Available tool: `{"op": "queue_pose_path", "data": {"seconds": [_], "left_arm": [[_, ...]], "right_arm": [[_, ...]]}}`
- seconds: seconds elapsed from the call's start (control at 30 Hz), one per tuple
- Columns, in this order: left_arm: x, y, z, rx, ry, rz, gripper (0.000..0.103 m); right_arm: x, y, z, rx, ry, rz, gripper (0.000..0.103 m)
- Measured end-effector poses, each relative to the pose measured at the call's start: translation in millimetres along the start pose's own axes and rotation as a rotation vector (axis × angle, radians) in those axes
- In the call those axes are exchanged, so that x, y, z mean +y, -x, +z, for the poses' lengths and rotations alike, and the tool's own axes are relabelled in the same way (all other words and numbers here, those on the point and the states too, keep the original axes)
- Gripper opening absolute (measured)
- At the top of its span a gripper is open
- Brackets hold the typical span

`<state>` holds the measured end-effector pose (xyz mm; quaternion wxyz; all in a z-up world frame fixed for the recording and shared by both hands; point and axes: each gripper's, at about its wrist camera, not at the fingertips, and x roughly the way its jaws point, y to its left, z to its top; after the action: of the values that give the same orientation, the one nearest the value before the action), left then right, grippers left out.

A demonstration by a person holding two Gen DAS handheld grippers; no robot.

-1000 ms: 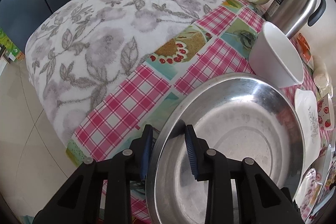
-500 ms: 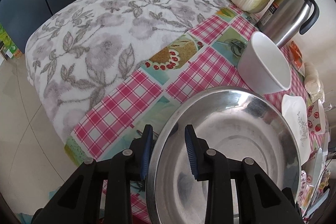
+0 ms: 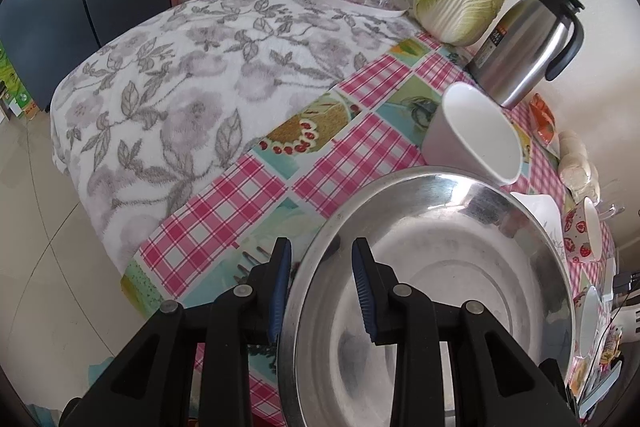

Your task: Organize plates and bowls

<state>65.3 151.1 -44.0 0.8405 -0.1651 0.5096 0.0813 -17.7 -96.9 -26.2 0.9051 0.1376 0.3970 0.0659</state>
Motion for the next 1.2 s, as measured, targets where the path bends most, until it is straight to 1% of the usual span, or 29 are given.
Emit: {"op": "queue_pose_path", "data": {"seconds": [0.2,0.3,0.37,0.6,0.7,0.9,1.1,1.2], "left_arm": [[-20,15,-3,-0.038,-0.021,-0.046,0.033],[-34,24,-5,-0.066,-0.047,-0.066,0.033],[-42,25,-5,-0.072,-0.063,-0.073,0.033],[-67,20,-4,-0.037,-0.085,-0.108,0.033],[-80,19,-2,-0.026,-0.106,-0.111,0.033],[-100,14,0,0.001,-0.133,-0.131,0.033],[-122,11,3,-0.006,-0.153,-0.13,0.033],[-130,6,3,-0.003,-0.165,-0.142,0.033]], "right_arm": [[-12,16,6,-0.033,0.0,-0.009,0.027],[-22,20,8,-0.037,-0.008,-0.022,0.027],[-29,23,9,-0.036,-0.016,-0.032,0.027],[-53,29,15,-0.052,-0.069,-0.05,0.027],[-63,30,19,-0.053,-0.097,-0.054,0.027],[-86,27,25,-0.053,-0.158,-0.042,0.027],[-102,21,31,-0.055,-0.188,-0.055,0.027],[-113,15,33,-0.055,-0.212,-0.053,0.027]]}}
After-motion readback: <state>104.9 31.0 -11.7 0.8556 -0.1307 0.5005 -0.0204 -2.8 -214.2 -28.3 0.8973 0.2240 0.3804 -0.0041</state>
